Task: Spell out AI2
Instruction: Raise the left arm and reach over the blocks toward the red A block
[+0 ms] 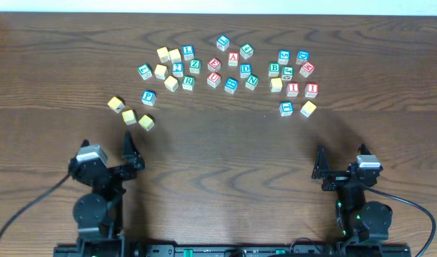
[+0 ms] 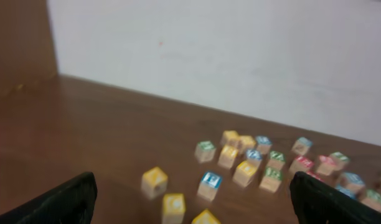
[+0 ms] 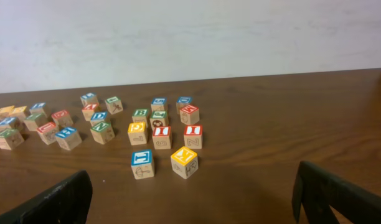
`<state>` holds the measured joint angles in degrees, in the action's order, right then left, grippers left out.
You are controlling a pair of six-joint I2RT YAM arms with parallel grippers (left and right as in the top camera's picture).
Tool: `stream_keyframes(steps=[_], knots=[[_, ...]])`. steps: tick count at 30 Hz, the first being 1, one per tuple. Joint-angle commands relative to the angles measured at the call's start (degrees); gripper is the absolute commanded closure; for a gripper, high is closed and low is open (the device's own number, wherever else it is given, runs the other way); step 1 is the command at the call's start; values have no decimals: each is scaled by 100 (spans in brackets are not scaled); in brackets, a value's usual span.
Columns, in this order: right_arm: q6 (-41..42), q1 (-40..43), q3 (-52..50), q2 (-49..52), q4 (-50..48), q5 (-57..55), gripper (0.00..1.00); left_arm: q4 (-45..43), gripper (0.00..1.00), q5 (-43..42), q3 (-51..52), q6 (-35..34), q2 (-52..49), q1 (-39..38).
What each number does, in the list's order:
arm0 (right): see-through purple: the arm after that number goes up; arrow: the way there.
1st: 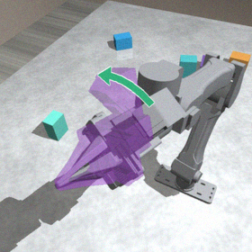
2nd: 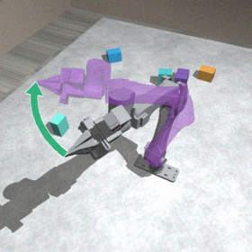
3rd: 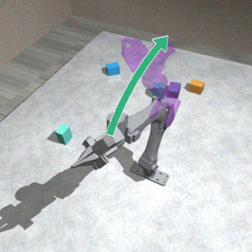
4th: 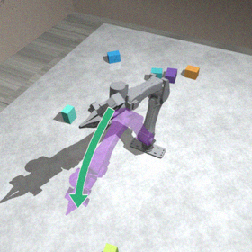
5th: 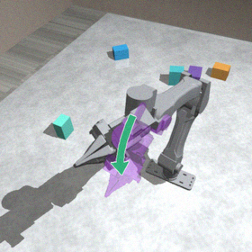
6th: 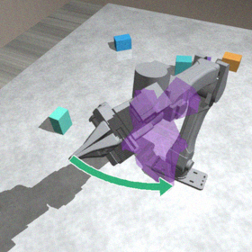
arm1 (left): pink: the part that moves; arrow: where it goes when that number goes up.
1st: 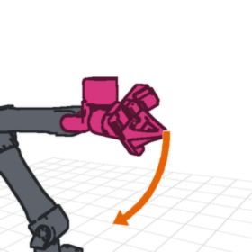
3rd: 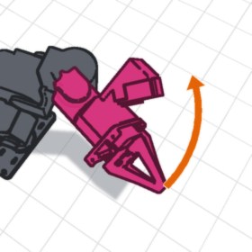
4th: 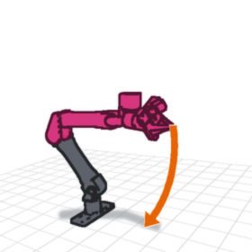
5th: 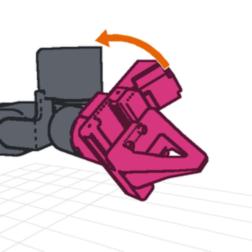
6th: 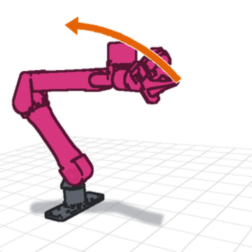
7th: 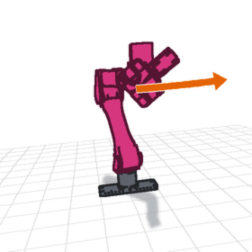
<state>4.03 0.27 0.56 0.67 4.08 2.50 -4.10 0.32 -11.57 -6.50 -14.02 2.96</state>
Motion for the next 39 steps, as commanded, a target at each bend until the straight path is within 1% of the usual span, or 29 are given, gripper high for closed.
stream_keyframes(steps=[1,9,16,23,26,30,34,37,39], knots=[[-46,-79,-24,-33,2,-66,1,55,2,-511,-796,330,-708,20],[-46,-79,-24,-33,2,-66,1,844,2,-1270,-2658,328,-2682,17],[-46,-79,-24,-33,2,-66,1,2203,2,-1961,-4656,330,-4417,17],[-46,-79,-24,-33,2,-66,1,3222,3,-2614,-6446,483,-5836,17],[-46,-81,-24,-33,2,-66,1,3790,3,-2712,-7239,562,-6415,-9],[-46,-81,-24,-33,2,-66,1,4669,2,-2706,-8349,938,-7189,-221],[-46,-81,-24,-33,2,-63,1,5473,2,-2472,-9468,1139,-8048,-538],[-46,-79,-24,-33,2,-66,1,5816,2,-2358,-9984,1172,-8599,-785],[-46,-79,-24,-33,2,-66,1,5904,2,-2317,-10131,1187,-8929,-981]])
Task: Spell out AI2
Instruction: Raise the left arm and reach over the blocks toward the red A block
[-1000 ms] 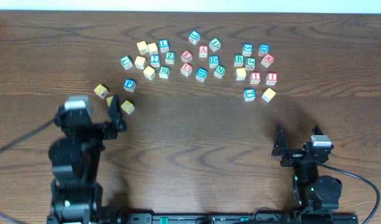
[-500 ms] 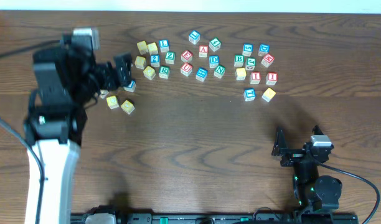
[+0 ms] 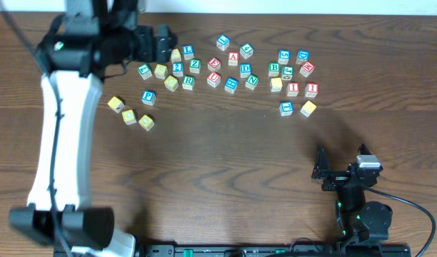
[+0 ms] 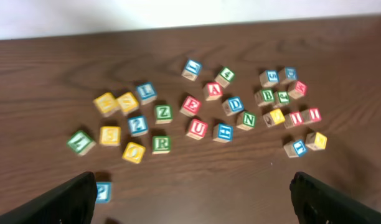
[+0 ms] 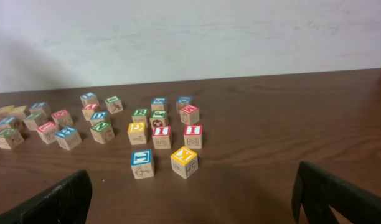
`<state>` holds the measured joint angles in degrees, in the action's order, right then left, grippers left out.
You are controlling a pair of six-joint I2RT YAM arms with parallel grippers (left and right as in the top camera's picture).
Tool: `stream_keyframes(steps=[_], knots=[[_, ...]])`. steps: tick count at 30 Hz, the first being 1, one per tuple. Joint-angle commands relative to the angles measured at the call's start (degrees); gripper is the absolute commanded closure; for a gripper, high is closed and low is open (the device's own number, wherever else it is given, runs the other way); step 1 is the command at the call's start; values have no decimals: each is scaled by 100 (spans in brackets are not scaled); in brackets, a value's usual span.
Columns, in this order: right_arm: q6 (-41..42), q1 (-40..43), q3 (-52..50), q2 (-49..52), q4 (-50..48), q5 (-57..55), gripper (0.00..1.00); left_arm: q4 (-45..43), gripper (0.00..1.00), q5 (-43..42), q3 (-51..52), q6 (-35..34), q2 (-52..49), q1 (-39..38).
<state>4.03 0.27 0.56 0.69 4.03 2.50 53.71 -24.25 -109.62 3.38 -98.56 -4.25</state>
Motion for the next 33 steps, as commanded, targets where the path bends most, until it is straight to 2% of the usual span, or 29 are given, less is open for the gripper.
stream_keyframes(steps=[1,5,9,18,33], knots=[[-46,-81,-24,-35,7,-66,1,136,3,219,-345,199,-625,-361],[-46,-81,-24,-35,7,-66,1,199,2,826,-343,199,-1158,-767],[-46,-81,-24,-35,7,-66,1,131,2,990,-343,201,-1475,-977],[-46,-81,-24,-35,7,-66,1,278,3,949,-330,66,-1692,-1073],[-46,-81,-24,-31,7,-66,1,-461,2,999,-308,70,-1718,-1097]])
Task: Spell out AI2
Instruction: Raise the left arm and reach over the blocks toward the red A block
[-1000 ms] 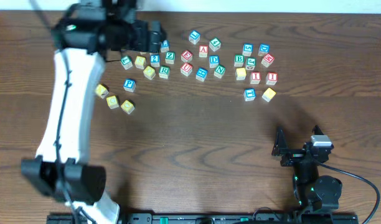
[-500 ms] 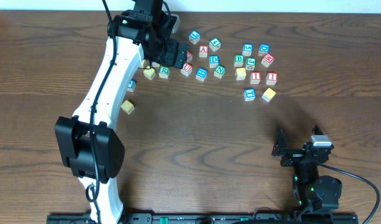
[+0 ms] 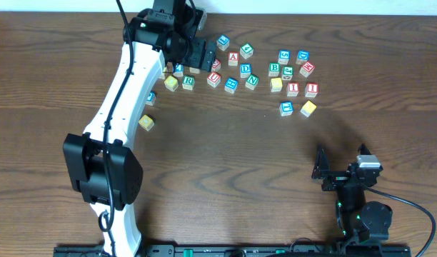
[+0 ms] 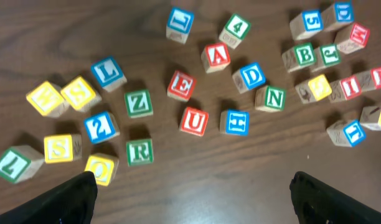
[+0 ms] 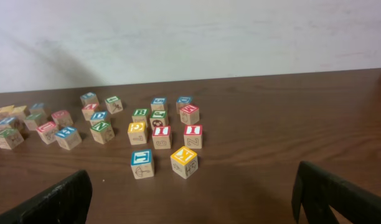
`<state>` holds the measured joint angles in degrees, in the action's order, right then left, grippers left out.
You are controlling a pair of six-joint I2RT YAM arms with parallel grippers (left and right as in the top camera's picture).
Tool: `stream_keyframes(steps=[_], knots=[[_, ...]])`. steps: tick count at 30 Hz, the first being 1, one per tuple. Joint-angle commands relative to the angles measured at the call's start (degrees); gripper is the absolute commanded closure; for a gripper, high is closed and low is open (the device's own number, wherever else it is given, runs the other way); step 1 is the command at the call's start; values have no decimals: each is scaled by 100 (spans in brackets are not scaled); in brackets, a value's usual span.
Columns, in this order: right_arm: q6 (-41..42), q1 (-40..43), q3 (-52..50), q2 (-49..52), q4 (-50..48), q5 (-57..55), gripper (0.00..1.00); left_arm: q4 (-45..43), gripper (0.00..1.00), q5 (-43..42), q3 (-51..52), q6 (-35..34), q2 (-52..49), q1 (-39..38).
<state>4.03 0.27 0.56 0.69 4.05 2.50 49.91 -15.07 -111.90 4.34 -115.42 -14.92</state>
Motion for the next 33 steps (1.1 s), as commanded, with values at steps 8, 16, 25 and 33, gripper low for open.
stream_keyframes(steps=[8,16,25,33], knots=[[-46,-79,-24,-31,4,-66,1,-573,2,743,-68,234,-109,-210],[-46,-79,-24,-31,4,-63,1,-1080,2,1150,-68,431,-544,-352],[-46,-79,-24,-31,4,-66,1,-1145,1,1191,-68,573,-1207,-479],[-46,-79,-24,-31,4,-66,1,-1176,15,1191,-68,570,-1436,-509]])
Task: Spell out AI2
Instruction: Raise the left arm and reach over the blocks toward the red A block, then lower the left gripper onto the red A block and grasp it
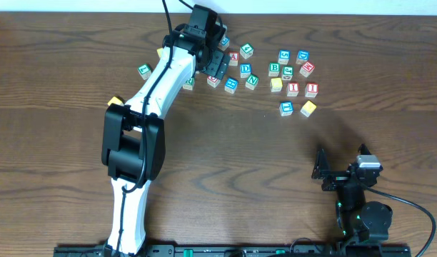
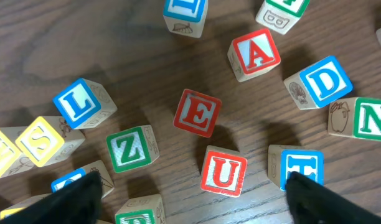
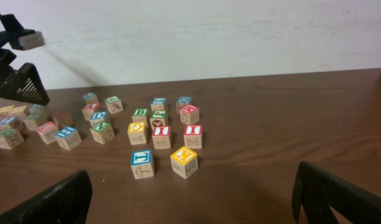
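Lettered wooden blocks lie scattered at the far side of the table. My left gripper (image 1: pixel 214 63) hangs open just above them, holding nothing. Below it are the red E (image 2: pixel 197 112) and red U (image 2: pixel 223 170). The red A (image 2: pixel 256 55) lies further up right, also visible as the A (image 1: pixel 233 56) from overhead. A blue-faced block (image 2: pixel 72 180), half hidden by my left finger, cannot be read. Two red I blocks (image 3: pixel 161 134) (image 3: pixel 192 132) sit in the right group. My right gripper (image 3: pixel 190 205) rests open near the front edge.
Around the left gripper lie the blue L (image 2: pixel 83 104), green Z (image 2: pixel 131 148), blue D (image 2: pixel 321 81), green N (image 2: pixel 365 118) and yellow S (image 2: pixel 44 140). A blue block (image 3: pixel 142 163) and a yellow block (image 3: pixel 185 160) sit nearest the right arm.
My left gripper has moved right and come down closer to the blocks, so E and U now fill its view. It is still open. The right arm has not moved.
Both arms rested open near the front edge. Then the left arm was stretched out high over the left end of the block cluster. Later it was further right and lower over the letters, and now it hangs close above E and U.
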`<state>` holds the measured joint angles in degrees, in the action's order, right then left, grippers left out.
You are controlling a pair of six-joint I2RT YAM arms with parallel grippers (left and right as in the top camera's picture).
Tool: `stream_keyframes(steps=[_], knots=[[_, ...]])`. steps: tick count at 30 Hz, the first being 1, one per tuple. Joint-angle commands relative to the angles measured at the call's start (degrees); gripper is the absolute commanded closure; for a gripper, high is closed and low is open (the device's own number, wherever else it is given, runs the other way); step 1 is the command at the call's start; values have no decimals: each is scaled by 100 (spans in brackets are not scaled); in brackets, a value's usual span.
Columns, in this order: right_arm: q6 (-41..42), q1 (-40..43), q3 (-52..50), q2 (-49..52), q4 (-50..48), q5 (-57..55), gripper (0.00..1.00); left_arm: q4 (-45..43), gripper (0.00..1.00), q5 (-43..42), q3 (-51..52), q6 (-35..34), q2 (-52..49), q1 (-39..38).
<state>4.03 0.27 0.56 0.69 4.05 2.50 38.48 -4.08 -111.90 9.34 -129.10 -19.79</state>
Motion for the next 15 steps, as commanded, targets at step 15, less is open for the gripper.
stream_keyframes(steps=[15], knots=[[-46,-79,-24,-31,4,-63,1,-400,24,90,-68,39,-70,-164]])
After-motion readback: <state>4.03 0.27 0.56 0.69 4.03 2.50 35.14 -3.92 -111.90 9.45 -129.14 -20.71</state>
